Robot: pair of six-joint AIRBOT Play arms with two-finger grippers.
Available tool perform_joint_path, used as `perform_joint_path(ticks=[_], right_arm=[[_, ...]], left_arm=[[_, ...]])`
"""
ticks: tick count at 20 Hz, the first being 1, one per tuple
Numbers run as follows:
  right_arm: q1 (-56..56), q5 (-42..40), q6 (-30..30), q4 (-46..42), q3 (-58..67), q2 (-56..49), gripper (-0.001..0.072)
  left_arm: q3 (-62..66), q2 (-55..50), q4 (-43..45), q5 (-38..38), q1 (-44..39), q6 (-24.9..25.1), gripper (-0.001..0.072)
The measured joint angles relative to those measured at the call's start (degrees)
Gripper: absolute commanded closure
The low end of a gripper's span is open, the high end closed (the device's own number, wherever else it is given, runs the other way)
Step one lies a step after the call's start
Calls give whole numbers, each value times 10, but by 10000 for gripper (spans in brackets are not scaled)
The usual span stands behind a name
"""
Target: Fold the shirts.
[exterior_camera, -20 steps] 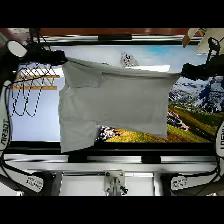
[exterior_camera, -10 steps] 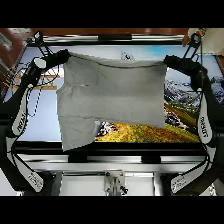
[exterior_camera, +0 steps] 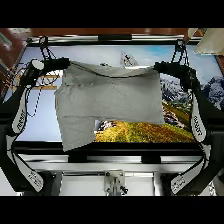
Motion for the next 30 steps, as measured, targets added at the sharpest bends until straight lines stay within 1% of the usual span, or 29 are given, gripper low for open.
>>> perform_joint_path(ticks=[3, 5, 8, 10, 13, 16, 20, 21, 22, 23, 24, 25, 26, 27, 28, 29, 30], right_arm=[[-5, -95, 4, -36, 0, 19, 641], [-14, -159, 11, -64, 0, 25, 641], [-24, -252, 17, -81, 0, 21, 641], [-26, -299, 21, -85, 0, 13, 641], [-28, -336, 32, -84, 0, 2, 641], [-30, -353, 41, -83, 0, -4, 641], [-30, -360, 51, -90, 0, -7, 641], [-30, -363, 54, -95, 0, -7, 622], [-30, -363, 57, -99, 0, -7, 500], [-30, -363, 61, -103, 0, -7, 328], [-30, -365, 61, -106, 0, -7, 285], [-31, -370, 64, -104, 1, -6, 283], [-31, -376, 64, -102, 3, -2, 283], [-30, -389, 64, -102, 4, 5, 283], [-30, -407, 62, -106, 5, 13, 283], [-30, -432, 59, -122, 5, 24, 252], [-32, -461, 54, -141, 5, 35, 252]], left_arm=[[15, 17, 53, -148, 14, 7, 676], [20, 25, 108, -245, 20, -5, 675], [23, 21, 156, -348, 23, -21, 676], [23, 13, 172, -381, 23, -35, 675], [24, 0, 184, -408, 23, -58, 675], [24, -11, 190, -430, 23, -78, 675], [24, -17, 192, -447, 22, -90, 675], [24, -18, 193, -450, 22, -91, 669], [24, -18, 192, -453, 22, -93, 443], [24, -19, 192, -454, 22, -97, 101], [24, -19, 190, -459, 22, -106, 47], [26, -17, 182, -464, 23, -114, 47], [29, -14, 176, -475, 23, -119, 72], [30, -9, 170, -490, 23, -122, 127], [32, -2, 165, -511, 24, -124, 127], [33, 6, 163, -531, 27, -126, 126], [33, 15, 163, -555, 31, -129, 126]])
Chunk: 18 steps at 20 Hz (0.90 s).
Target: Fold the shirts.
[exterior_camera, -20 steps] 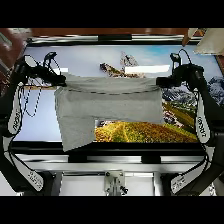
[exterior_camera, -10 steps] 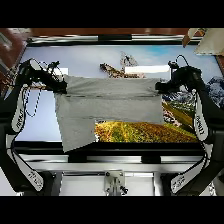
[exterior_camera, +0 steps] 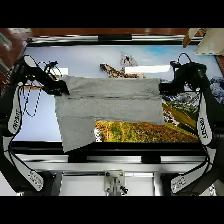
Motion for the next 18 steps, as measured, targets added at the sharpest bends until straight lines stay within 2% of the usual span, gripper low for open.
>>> perform_joint_path(ticks=[3, 5, 8, 11, 14, 18], right_arm=[[-25, -88, -11, -32, -21, 40, 251], [-56, -117, -15, -22, -62, 73, 251], [-102, -127, -24, 21, -138, 120, 251], [-128, -126, -33, 50, -195, 146, 251], [-133, -117, -36, 71, -221, 156, 251], [-126, -98, -35, 94, -232, 160, 251]], left_arm=[[-38, 41, -6, -56, 12, -2, 125], [-109, 84, -12, -61, 23, -2, 125], [-276, 168, -20, -21, 41, 4, 125], [-427, 242, -38, 45, 68, 32, 126], [-513, 278, -52, 89, 93, 56, 125], [-567, 283, -61, 130, 99, 78, 126]])
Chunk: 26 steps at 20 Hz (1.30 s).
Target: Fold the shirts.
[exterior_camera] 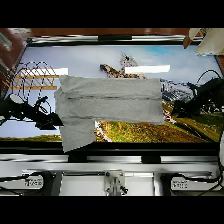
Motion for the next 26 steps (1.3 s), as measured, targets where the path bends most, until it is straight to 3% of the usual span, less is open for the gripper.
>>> perform_joint_path(ticks=[4, 5, 6, 7, 13, 16, 19, 22, 23, 24, 25, 26], right_arm=[[8, 9, 2, 9, -3, 1, 251], [9, 9, 4, 9, -4, 1, 251], [10, 9, 6, 11, -4, 2, 245], [10, 9, 8, 12, -4, 2, 119], [2, -2, 12, 12, -58, 0, 94], [3, 37, 20, 24, -94, 0, 95], [7, 77, 34, 34, -111, -5, 159], [14, 101, 44, 60, -117, -21, 159], [19, 103, 46, 73, -118, -25, 221], [25, 109, 46, 82, -118, -30, 388], [33, 120, 46, 84, -119, -33, 606], [38, 129, 47, 83, -119, -36, 635]], left_arm=[[-16, -12, -14, 19, -21, 12, 139], [-17, -15, -19, 23, -30, 13, 286], [-19, -19, -19, 31, -38, 15, 526], [-21, -23, -14, 42, -47, 17, 674], [-14, -20, -12, 31, -49, 25, 674], [-11, -11, -14, 20, -36, 28, 674], [-10, -5, -15, 18, -30, 30, 674], [-9, -3, -17, 15, -27, 32, 674], [-9, -3, -21, 14, -27, 33, 674], [-7, -3, -26, 12, -26, 35, 674], [-5, -2, -27, 10, -26, 37, 674], [0, -2, -30, 8, -26, 38, 674]])
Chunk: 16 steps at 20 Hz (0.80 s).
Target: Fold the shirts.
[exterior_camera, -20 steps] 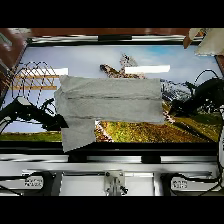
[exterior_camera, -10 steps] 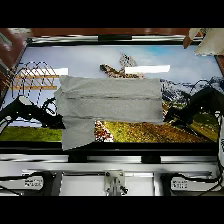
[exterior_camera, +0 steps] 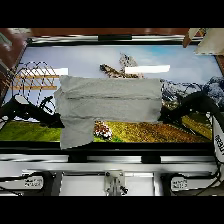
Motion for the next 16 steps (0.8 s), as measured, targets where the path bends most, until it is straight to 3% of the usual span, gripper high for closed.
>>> perform_joint_path(ticks=[9, 16], right_arm=[[20, 64, -35, 5, 118, 14, 643], [64, 159, -11, -15, 294, -92, 643]], left_arm=[[227, -28, -12, 18, -9, 24, 676], [493, -201, -48, 39, -24, -58, 676]])
